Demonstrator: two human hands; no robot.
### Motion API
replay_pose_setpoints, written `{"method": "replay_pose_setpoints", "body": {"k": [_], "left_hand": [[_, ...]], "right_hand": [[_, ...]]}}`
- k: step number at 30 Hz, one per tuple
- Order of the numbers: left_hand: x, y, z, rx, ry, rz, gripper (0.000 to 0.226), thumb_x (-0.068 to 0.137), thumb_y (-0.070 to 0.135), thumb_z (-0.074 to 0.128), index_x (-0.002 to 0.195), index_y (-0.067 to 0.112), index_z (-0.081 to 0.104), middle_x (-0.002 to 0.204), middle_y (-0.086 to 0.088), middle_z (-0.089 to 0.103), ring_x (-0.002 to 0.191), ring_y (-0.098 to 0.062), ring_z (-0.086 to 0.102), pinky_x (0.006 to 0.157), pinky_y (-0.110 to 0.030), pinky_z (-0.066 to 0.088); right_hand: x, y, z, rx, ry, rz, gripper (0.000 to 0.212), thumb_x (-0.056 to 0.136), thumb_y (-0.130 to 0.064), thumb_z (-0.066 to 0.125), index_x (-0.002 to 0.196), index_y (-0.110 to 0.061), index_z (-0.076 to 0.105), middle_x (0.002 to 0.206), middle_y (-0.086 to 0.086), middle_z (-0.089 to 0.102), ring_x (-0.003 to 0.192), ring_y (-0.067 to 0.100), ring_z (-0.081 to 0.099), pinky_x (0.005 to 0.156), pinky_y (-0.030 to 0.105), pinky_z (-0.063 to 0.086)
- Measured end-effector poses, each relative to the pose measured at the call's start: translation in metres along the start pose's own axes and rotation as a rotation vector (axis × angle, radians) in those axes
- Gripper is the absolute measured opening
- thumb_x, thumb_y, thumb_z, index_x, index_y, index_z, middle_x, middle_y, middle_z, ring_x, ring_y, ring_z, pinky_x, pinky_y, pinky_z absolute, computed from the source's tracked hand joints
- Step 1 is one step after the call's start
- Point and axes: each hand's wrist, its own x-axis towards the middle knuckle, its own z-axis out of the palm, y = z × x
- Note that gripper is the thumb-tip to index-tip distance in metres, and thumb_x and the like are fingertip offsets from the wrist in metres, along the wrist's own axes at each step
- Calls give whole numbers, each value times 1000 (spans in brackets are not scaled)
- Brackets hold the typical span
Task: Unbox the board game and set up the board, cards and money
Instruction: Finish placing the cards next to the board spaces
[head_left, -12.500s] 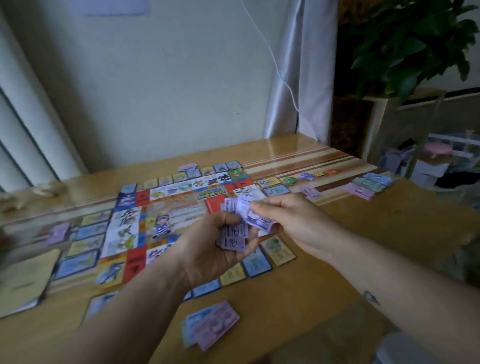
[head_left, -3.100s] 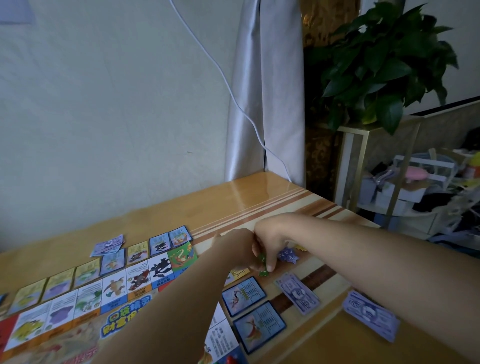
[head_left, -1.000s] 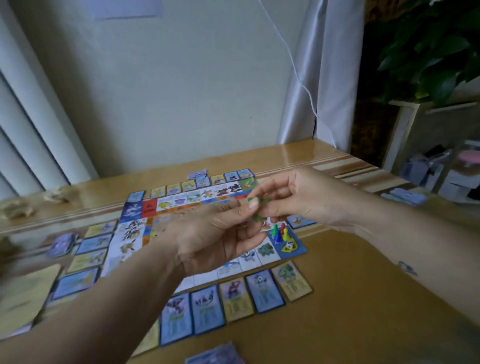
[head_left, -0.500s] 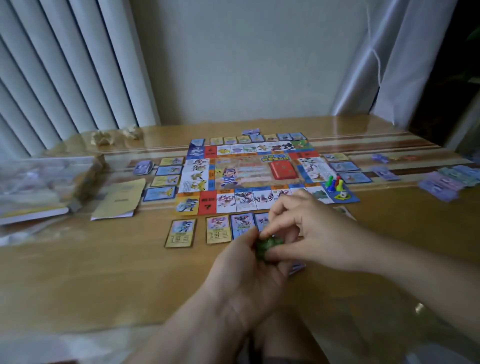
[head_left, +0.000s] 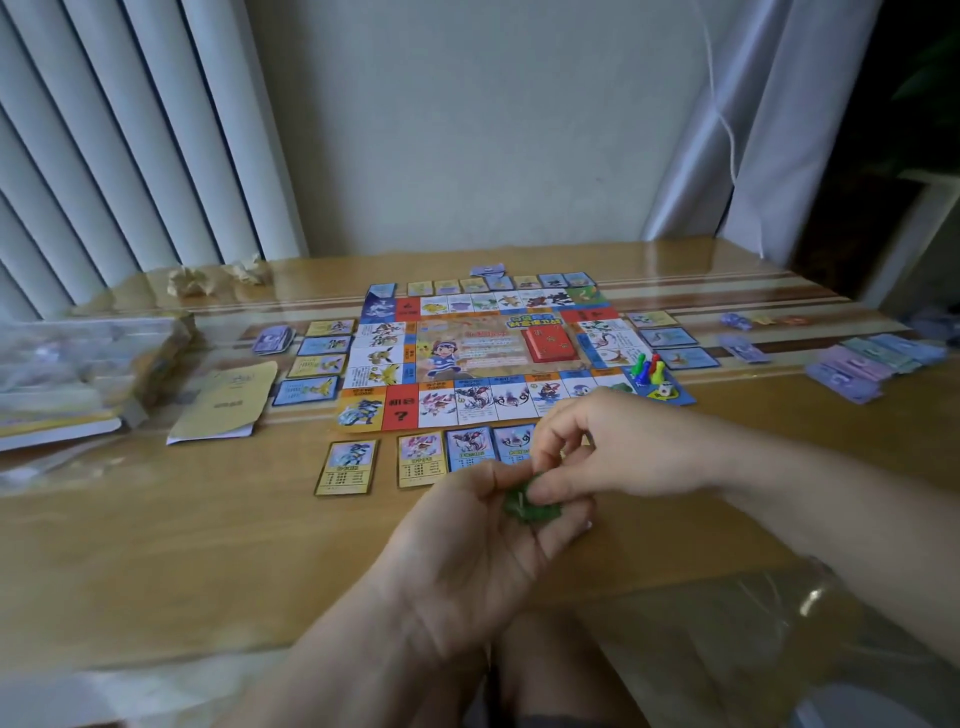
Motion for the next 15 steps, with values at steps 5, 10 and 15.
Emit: {"method": "replay_pose_setpoints", "body": {"k": [5,10,15], "left_hand": [[5,5,-7,7,24,-14,30,90,6,43,104,-15,59,107,-30,66,88,-32,68,78,-43,52],[11,13,-16,35,96,9,29,97,7,41,116,-11,56,110,-27,65,96,-29,65,78,-42,53],[10,26,-22,19,199,69,26,97,1,39,110,-10,58,112,-24,65,103,-30,64,82,-42,55]], "right_hand": [[5,8,-1,154,-69,55,9,83,-26,70,75,-25,70,90,11,73,73,6,67,80,27,49],[7,13,-4,262,38,129,15,92,-30,59,92,-24,72,105,-5,72,100,1,62,100,26,40],[4,26,-7,173,118,158,8,85,-35,67,87,-31,73,106,-12,71,102,-1,60,97,24,43]]}}
